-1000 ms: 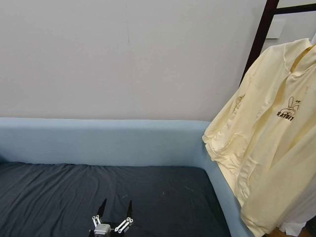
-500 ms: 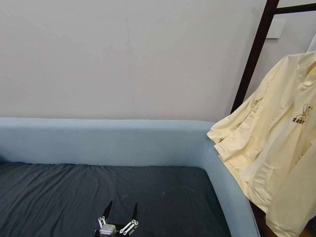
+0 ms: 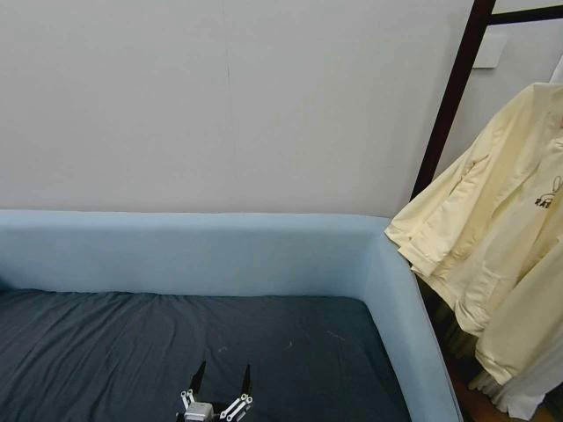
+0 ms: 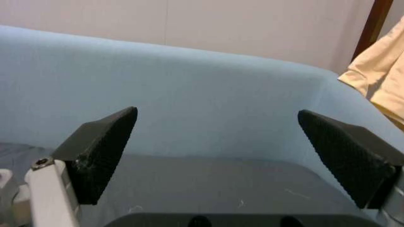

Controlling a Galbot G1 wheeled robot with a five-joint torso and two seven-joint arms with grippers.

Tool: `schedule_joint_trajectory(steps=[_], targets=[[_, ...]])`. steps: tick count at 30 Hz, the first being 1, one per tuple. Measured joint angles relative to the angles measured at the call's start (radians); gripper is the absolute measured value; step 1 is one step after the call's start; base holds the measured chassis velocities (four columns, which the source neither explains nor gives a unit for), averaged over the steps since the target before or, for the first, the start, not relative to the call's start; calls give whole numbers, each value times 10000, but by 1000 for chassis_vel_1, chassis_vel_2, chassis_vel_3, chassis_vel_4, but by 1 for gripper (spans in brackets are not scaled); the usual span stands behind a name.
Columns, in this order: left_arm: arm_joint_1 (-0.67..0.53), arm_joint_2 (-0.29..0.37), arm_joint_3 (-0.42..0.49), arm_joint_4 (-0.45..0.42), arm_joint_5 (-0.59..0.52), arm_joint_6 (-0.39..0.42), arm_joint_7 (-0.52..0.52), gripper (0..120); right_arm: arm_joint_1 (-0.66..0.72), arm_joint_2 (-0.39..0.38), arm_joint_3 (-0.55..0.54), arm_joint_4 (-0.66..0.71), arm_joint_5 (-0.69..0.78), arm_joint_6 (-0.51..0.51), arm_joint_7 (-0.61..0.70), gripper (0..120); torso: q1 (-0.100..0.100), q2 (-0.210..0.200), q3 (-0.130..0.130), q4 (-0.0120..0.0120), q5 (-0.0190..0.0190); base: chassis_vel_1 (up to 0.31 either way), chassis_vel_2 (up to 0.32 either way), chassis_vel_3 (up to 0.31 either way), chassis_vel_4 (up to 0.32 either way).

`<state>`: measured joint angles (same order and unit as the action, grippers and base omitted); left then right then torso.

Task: Pick up the clothes from the sofa and hang them on the clothes hanger.

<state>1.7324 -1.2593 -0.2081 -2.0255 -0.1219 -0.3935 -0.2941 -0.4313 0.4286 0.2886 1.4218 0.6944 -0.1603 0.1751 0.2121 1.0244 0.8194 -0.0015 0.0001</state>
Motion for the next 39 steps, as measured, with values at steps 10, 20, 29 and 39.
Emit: schedule_joint_trajectory(steps=[10, 20, 29, 39], targets=[[113, -200, -14, 16, 128, -76, -8, 100, 2599, 1382, -2011, -1088, -1652, 459, 210, 8, 1, 0, 0, 6, -3, 0, 0, 0, 0], [33, -201, -18, 105, 255, -82, -44, 100, 3959, 1766, -3081, -932, -2190, -445, 771, 8, 0, 0, -1, 0, -4, 0, 0, 0, 0], [36, -55, -208, 94, 723, -183, -111, 100, 5533, 2247, -3999, -916, -1453, -1541, 1580, 8, 0, 0, -1, 2, -4, 0, 0, 0, 0], [27, 44, -272, -55, 716, -231, -181, 100, 6945, 3013, -4834, -1471, -424, -2898, 2902, 8, 1, 0, 0, 4, -3, 0, 0, 0, 0]])
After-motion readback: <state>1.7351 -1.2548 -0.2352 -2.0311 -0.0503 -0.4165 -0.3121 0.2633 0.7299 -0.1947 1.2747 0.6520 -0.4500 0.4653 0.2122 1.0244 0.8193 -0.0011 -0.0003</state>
